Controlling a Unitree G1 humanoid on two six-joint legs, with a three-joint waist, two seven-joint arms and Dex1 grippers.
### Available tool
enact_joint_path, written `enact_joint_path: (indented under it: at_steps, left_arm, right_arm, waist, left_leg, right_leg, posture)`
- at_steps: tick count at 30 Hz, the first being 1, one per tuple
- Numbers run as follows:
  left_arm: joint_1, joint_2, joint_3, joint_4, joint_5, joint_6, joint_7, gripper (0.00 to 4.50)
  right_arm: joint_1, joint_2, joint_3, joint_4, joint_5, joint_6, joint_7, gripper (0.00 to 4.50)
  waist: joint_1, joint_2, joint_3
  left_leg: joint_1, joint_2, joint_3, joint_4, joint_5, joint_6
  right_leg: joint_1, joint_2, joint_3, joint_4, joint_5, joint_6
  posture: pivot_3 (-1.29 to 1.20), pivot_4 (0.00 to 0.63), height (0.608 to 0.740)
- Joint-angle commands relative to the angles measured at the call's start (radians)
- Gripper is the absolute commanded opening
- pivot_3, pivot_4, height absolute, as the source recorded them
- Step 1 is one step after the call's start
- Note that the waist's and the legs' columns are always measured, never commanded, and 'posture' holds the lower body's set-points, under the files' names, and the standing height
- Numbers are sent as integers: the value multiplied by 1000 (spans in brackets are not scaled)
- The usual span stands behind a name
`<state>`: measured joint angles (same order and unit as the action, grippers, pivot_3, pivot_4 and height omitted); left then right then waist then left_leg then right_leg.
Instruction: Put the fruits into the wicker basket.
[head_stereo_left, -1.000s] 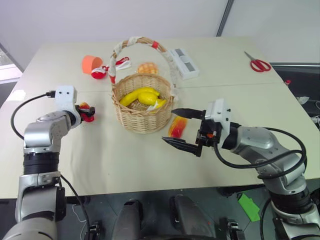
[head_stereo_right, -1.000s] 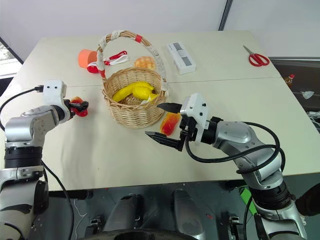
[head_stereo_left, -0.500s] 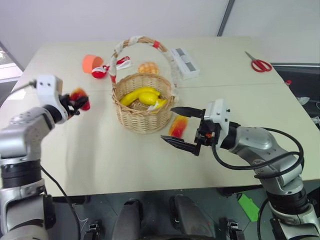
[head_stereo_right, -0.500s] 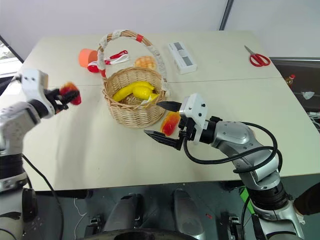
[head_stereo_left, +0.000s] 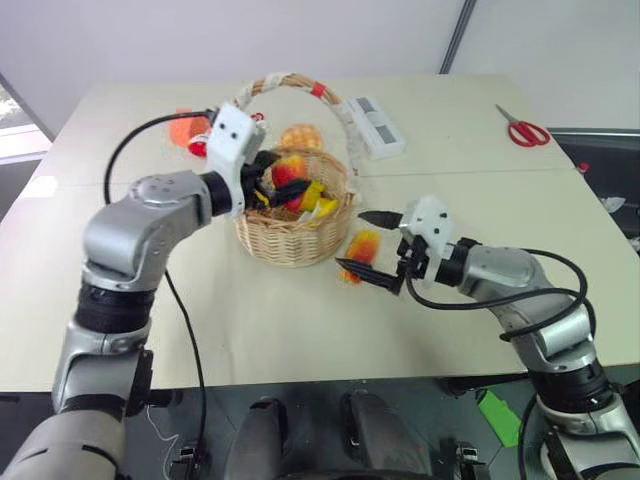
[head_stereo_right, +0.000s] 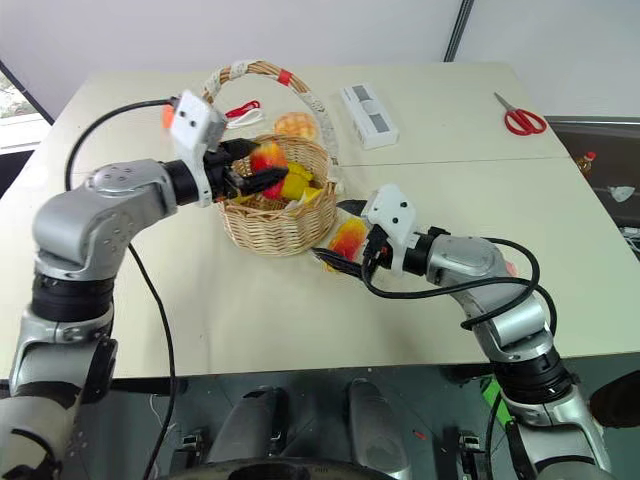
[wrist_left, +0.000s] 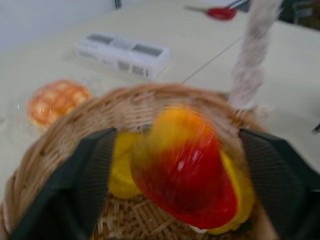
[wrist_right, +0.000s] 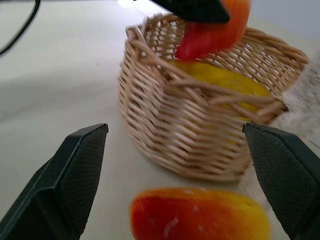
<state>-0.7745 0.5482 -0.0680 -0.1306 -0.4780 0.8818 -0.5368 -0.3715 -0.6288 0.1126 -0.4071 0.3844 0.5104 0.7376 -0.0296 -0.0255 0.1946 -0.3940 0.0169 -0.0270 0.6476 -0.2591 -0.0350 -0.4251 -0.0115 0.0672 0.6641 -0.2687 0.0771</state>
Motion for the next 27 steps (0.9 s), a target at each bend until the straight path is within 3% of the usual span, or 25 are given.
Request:
enact_joint_path:
  at_steps: [1,7,15,22,27]
  left_arm:
    - [-23,1,16,-5,21,-67,-37,4472]
    - [63,37,66,-46,45,-246,-122,4472]
    - [212,108,176,-112,5,-317,-196,4472]
    - [341,151,258,-174,-102,-360,-348,4472]
    - [412,198,296,-233,-190,-321,-415,4472]
  right_arm:
    - [-4,-19,-31,-32,-22,-25,-1,4500]
    - [-1,96,-166,-67,143,293,-199,4500]
    - [-40,356,-507,-6,409,855,-508,4500]
    - [-147,631,-609,37,365,1058,-702,4500]
    - [-195,726,-640,64,311,1098,-760,4500]
  waist:
    - [-1,0,0]
    - [-8,0,0]
    - [-12,0,0]
    - [-15,1,0]
    - [-14,1,0]
  left_leg:
    - [0,0,0,0,0,0]
    - [0,1,-2,0,0,0]
    - [0,2,-2,0,0,0]
    - [0,2,-2,0,0,0]
    - [-1,2,-2,0,0,0]
  right_leg:
    - [0,0,0,0,0,0]
    - [0,-1,0,1,0,0]
    - [0,-1,1,1,0,0]
    - [0,0,0,1,0,0]
    - [0,-1,0,1,0,0]
  posture:
    - [0,150,740]
    - [0,150,740]
    - [0,150,740]
    - [0,150,740]
    - [0,150,740]
